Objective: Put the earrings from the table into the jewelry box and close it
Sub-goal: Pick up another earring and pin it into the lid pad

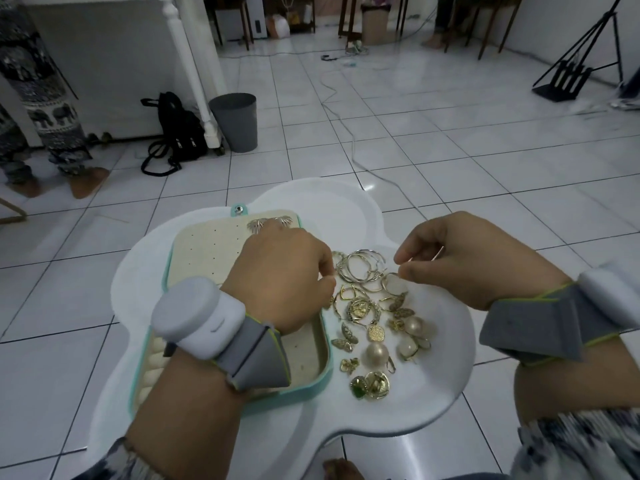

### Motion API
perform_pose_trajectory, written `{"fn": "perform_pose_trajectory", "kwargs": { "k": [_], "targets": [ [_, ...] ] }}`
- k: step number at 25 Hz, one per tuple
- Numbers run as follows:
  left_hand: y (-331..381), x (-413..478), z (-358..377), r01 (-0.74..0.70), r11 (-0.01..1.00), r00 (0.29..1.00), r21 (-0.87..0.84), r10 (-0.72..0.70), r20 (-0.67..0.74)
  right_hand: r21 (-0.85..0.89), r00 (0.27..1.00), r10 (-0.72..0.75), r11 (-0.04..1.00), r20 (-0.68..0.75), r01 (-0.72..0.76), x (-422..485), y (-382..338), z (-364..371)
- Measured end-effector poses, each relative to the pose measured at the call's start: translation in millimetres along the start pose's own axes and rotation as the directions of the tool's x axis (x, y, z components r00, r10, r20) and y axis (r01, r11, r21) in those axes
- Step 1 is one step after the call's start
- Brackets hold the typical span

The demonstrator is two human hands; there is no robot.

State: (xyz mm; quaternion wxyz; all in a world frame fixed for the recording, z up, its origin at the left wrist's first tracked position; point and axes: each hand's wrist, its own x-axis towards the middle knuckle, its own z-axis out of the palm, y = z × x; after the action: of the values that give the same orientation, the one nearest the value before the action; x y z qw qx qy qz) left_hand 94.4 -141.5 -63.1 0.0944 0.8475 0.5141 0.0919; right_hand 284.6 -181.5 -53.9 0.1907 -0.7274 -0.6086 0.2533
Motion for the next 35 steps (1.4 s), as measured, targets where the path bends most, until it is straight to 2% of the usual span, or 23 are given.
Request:
{"fn": "perform_pose_trajectory", "kwargs": {
  "k": [3,5,10,13,16,17,19,22,26,29,31,35],
  "targets": [
    [17,-2,3,0.050,0.968,0.998,0.248,-0.056,0.013,0.006,1.000,0.013,1.000,0.001,-0.013,1,-1,1],
    [28,-4,5,0.084,0.933,0.994,0.350,-0.105,0.040,0.015,1.000,0.015,1.000,0.006,-0.015,1,-1,2],
    [35,-2,8,0.132,0.922,0.988,0.363,-0.153,0.030,0.015,1.000,0.001,1.000,0.016,-0.001,1,-4,4],
    [29,0,11,0.103,0.965,0.994,0.242,-0.108,0.008,0.013,1.000,-0.022,1.000,0.023,0.021,1,-7,6],
    [16,-1,-1,0.021,0.991,0.999,-0.133,-0.027,-0.042,0.067,0.997,-0.070,0.995,0.016,0.068,3,-12,10],
    [12,0,-6,-0.022,0.959,0.998,-0.283,0.003,-0.069,0.107,0.996,-0.088,0.990,0.014,0.086,3,-13,11],
    [4,1,-14,-0.067,0.821,0.995,-0.567,0.015,-0.096,0.224,0.992,-0.125,0.967,0.018,0.118,4,-18,11],
    [-7,1,-22,-0.089,0.567,0.996,-0.819,0.048,-0.076,0.411,0.983,-0.182,0.898,0.022,0.157,3,-25,11],
    [-22,0,-22,-0.113,0.375,0.994,-0.920,0.058,-0.098,0.642,0.965,-0.263,0.743,0.020,0.190,3,-34,10],
    [-27,-1,-24,-0.125,0.304,0.992,-0.945,0.040,-0.119,0.736,0.954,-0.299,0.649,0.014,0.193,3,-41,9],
    [-30,-3,-27,-0.129,0.303,0.991,-0.944,0.023,-0.128,0.758,0.951,-0.310,0.623,0.015,0.192,3,-46,11],
    [-34,-10,-36,-0.130,0.423,0.990,-0.897,0.011,-0.139,0.731,0.945,-0.328,0.647,0.011,0.216,4,-56,17]
  ]
}}
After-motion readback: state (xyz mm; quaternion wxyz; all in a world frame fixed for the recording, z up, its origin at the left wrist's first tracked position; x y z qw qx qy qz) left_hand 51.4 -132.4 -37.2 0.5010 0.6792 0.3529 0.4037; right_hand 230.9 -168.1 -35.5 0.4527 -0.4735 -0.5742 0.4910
